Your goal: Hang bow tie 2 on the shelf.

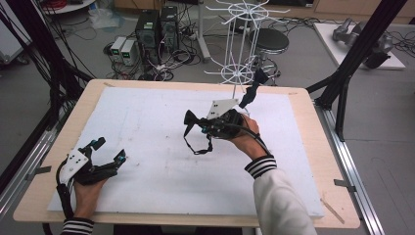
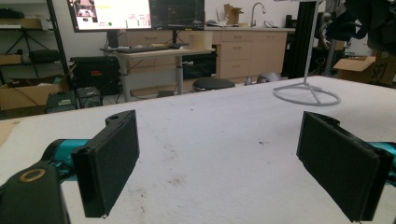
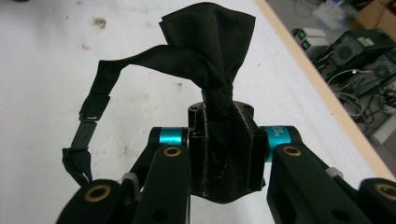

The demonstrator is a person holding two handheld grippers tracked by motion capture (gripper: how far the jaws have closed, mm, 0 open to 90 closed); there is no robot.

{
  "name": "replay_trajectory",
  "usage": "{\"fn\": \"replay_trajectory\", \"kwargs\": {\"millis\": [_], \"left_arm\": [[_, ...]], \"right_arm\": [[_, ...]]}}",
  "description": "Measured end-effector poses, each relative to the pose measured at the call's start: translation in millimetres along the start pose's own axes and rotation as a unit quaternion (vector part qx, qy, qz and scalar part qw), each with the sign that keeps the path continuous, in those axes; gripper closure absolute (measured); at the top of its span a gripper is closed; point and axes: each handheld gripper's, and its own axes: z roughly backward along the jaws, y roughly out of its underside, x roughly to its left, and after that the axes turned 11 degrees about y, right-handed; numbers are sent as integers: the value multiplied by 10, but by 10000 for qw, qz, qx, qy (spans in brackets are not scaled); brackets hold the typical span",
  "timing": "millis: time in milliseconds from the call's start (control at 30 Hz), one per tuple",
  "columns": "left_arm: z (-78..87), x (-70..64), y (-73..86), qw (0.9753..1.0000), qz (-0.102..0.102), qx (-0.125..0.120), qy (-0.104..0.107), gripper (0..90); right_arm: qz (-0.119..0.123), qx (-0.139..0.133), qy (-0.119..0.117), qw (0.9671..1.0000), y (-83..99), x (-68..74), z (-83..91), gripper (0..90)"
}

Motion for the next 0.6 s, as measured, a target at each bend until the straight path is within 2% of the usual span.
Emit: {"fn": "replay_trajectory", "kwargs": {"millis": [100,333,467,600], "left_arm": [[1,0,0,10000,-6,8,2,134],[1,0,0,10000,-11,9,-1,134],[1,0,0,10000,-14,11,-1,134],[1,0,0,10000,-9,9,0,134]], "right_arm": [[-65,-98,132,9998,-4,-29,61,774],[-469,-356,380,9975,7,-125,221,770],[-613,-521,716,9942,20,-154,275,768],[-791,-698,883,9905,42,-170,330,769]]}}
